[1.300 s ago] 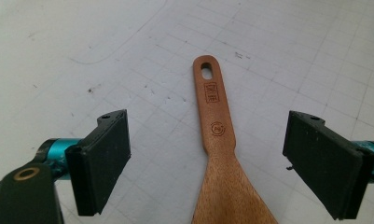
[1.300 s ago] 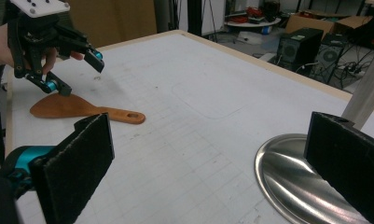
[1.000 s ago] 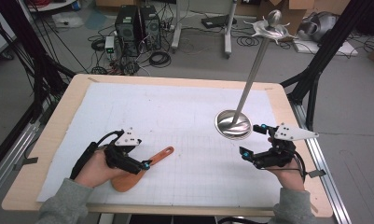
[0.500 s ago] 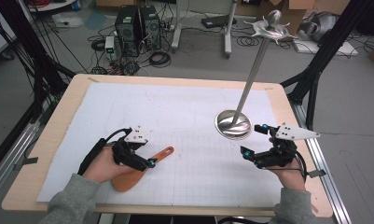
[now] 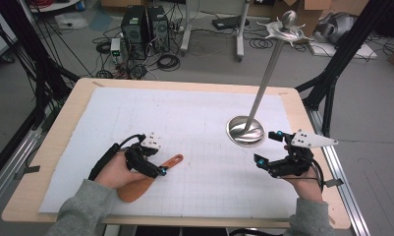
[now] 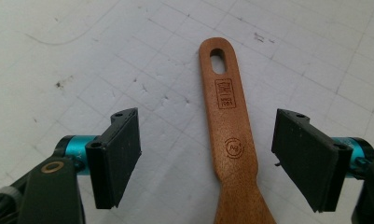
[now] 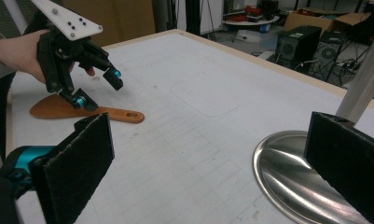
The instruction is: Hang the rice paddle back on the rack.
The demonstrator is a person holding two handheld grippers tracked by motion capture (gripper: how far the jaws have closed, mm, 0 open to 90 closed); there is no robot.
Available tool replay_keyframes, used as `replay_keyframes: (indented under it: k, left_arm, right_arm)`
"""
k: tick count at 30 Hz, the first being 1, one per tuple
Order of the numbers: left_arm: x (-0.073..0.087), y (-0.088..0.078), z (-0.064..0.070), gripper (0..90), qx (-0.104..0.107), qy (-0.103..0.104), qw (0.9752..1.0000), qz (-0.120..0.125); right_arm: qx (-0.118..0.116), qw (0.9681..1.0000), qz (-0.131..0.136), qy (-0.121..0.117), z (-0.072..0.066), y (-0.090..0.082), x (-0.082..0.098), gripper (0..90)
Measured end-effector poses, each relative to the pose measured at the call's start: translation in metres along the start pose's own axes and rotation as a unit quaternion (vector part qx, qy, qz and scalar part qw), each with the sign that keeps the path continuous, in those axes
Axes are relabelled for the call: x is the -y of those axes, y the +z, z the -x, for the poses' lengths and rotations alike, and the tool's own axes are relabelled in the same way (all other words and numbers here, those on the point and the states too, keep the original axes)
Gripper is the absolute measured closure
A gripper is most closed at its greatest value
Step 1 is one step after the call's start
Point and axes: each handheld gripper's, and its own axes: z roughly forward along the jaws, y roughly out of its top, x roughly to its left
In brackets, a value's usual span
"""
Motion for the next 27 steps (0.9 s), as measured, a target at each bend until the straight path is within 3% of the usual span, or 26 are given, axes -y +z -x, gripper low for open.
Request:
replay_keyframes:
  k: [27]
  left_arm:
    - [-0.002,0.011,0.007,42.6,0.014,0.002,0.9988,-0.047]
  right_arm:
    - [-0.004,1.0,-0.005,-0.002,-0.001,0.001,0.0,0.2]
